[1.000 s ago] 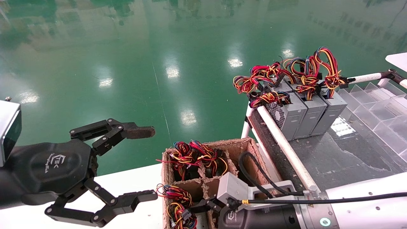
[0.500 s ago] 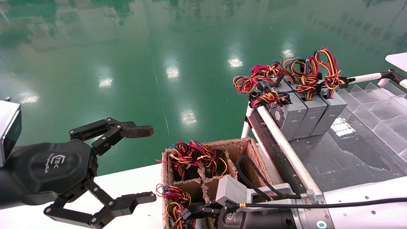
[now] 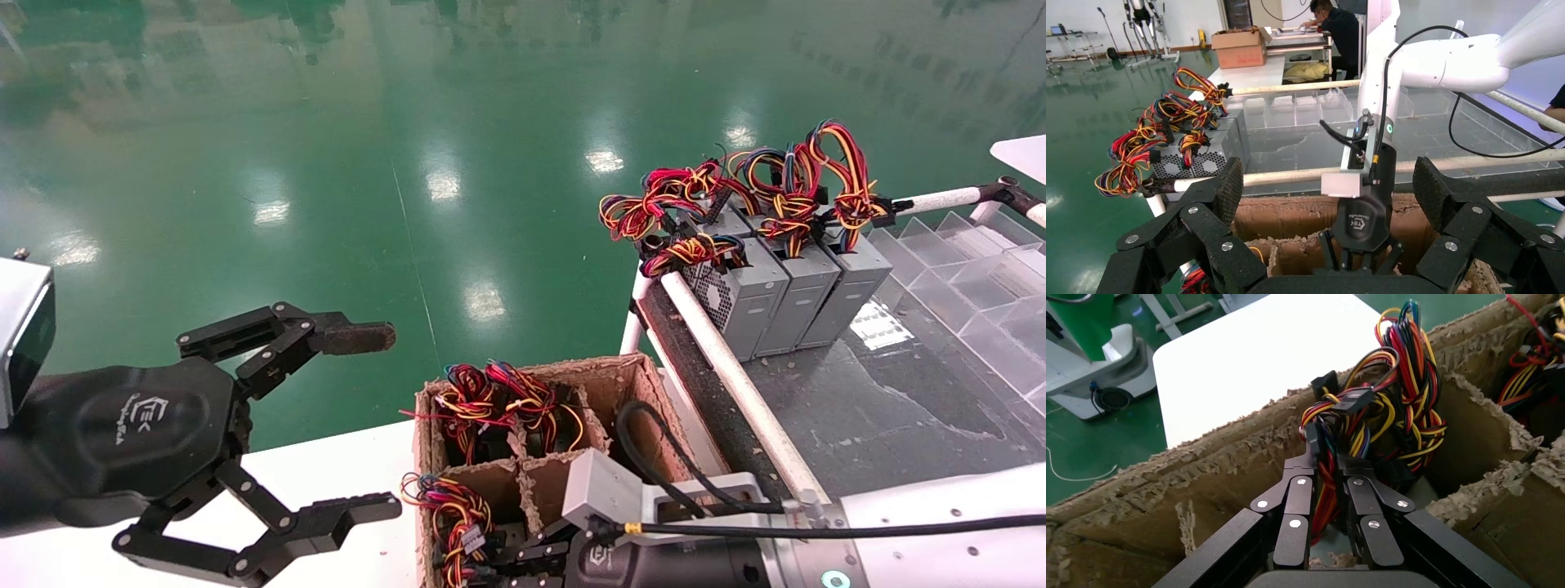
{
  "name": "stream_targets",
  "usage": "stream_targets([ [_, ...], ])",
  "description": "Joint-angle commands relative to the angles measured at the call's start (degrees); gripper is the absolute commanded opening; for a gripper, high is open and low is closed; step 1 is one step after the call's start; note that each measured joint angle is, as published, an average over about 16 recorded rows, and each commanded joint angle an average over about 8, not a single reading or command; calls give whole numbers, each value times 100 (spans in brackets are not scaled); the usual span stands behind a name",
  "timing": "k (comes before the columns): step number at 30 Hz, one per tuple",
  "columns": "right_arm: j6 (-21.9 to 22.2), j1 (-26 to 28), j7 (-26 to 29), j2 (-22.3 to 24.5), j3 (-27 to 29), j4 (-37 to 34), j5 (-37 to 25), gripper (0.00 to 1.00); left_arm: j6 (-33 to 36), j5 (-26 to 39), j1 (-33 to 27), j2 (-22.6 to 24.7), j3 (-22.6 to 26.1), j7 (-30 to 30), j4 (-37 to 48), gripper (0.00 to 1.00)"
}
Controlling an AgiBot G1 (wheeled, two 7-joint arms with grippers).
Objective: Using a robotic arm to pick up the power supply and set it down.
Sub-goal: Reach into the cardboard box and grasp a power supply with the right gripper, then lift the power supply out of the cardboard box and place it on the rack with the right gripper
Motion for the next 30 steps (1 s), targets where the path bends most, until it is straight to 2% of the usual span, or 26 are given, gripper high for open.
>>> stream_targets([
  [1, 6, -26, -19, 43, 45, 26, 67, 0, 0, 0, 0, 0, 0, 0, 0, 100],
  [18, -98, -329, -612, 981, 1232, 359, 1732, 0, 0, 0, 0, 0, 1, 0, 0, 100],
  [25, -253, -570, -918, 1522, 1898, 88, 2599, 0, 0, -1, 0, 0, 1, 0, 0, 100],
  [30, -398, -544, -1037, 1904, 2338, -215, 3113, 0, 0, -1, 0, 0, 1, 1, 0, 100],
])
